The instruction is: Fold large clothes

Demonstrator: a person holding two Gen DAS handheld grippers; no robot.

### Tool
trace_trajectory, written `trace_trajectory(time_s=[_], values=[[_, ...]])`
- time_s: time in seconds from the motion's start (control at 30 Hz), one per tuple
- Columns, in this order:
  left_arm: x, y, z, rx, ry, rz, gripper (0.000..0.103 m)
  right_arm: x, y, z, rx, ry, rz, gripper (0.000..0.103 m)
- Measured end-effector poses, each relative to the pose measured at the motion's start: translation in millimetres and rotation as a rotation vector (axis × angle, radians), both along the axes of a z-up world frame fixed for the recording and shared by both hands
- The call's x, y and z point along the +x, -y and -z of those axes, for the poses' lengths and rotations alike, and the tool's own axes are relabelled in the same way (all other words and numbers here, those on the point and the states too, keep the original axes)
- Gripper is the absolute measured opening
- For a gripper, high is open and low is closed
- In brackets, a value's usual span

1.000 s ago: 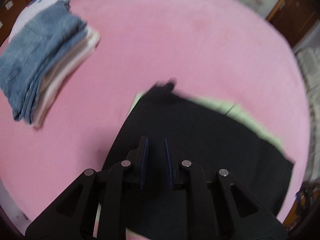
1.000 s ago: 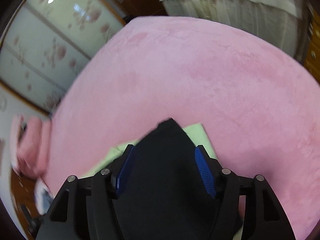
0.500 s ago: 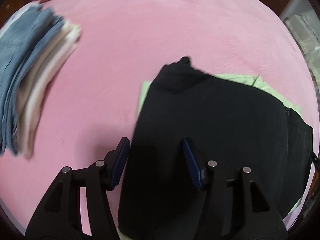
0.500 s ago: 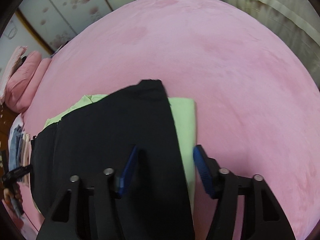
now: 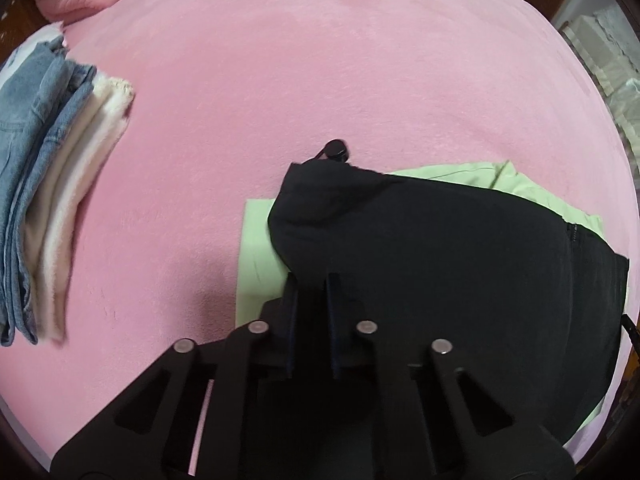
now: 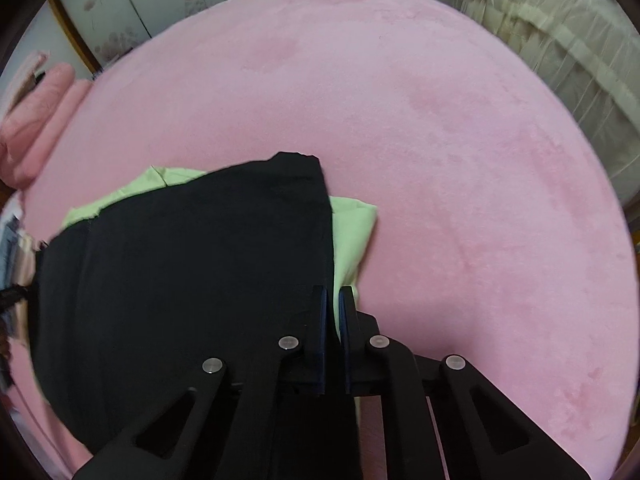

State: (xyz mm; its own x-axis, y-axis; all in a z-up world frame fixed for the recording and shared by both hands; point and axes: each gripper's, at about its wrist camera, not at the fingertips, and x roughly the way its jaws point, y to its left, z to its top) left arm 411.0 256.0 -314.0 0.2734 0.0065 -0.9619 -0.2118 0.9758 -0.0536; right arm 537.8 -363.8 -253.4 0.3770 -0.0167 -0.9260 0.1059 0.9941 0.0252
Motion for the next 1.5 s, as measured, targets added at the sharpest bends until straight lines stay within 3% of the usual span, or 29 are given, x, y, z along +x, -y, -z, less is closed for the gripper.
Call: trace_trajectory(time_s=[0.03,0.13,0.33,0.47,0.7,0.77,0.83,0.87,1.0,1.1,1.23,1.27,1.37,1.5], values=[[0.3,2.0,-2.0,-0.001,0.012,0.004,0.007,-2.1,0.9,1.4,-0.042,-0.010,0.012,0.002],[0.0,4.6,-5.4,0.014,0.037,0.006,0.007,-6.0,9.3,7.5,-0.028,-0.051,0.051,0.000],[1.1,10.5,-8.3,0.019,0.015,0.000,0.007,-15.4,17.4,-23.4,0.103,0.125,0.009,0.003],[9.3,11.4,-12.1,0.038,0.011,0.027,0.007,1.8,18.3,-8.5,0.164,0.033,-0.014,0.005],[14.6,17.4,-10.2,0.080,-0.026,0.070,0.009,19.7,9.3,8.7,0.081,-0.015,-0.060,0.006],[16.6,17.8,-6.2,0.083,-0.032,0.064,0.012,18.2,10.8,7.2,0.069,-0.007,-0.064,0.011],[15.4,17.0,-5.7,0.075,-0.030,0.060,0.012,26.3,6.3,12.3,0.074,-0.024,-0.042,0.037],[15.1,17.0,-5.4,0.075,-0.030,0.059,0.012,27.2,8.4,12.9,0.083,-0.024,-0.029,0.037],[16.8,18.0,-0.6,0.079,-0.032,0.068,0.012,33.9,10.0,14.0,0.104,-0.010,-0.015,0.035],[17.3,17.6,3.2,0.072,-0.028,0.058,0.012,36.9,11.8,15.6,0.171,-0.017,-0.018,0.024],[13.2,14.9,0.1,0.080,0.013,0.015,0.010,43.7,1.2,24.1,0.149,-0.024,-0.045,0.004],[9.8,15.2,-4.8,0.081,0.045,-0.001,0.005,41.1,0.1,20.2,0.139,-0.001,-0.043,0.004],[0.0,20.2,-21.0,0.095,0.122,-0.034,0.004,27.3,-4.2,2.4,0.099,0.092,-0.028,0.003],[-0.5,29.7,-40.9,0.080,0.210,-0.027,0.003,13.2,-1.5,-9.0,0.051,0.127,0.012,0.003]])
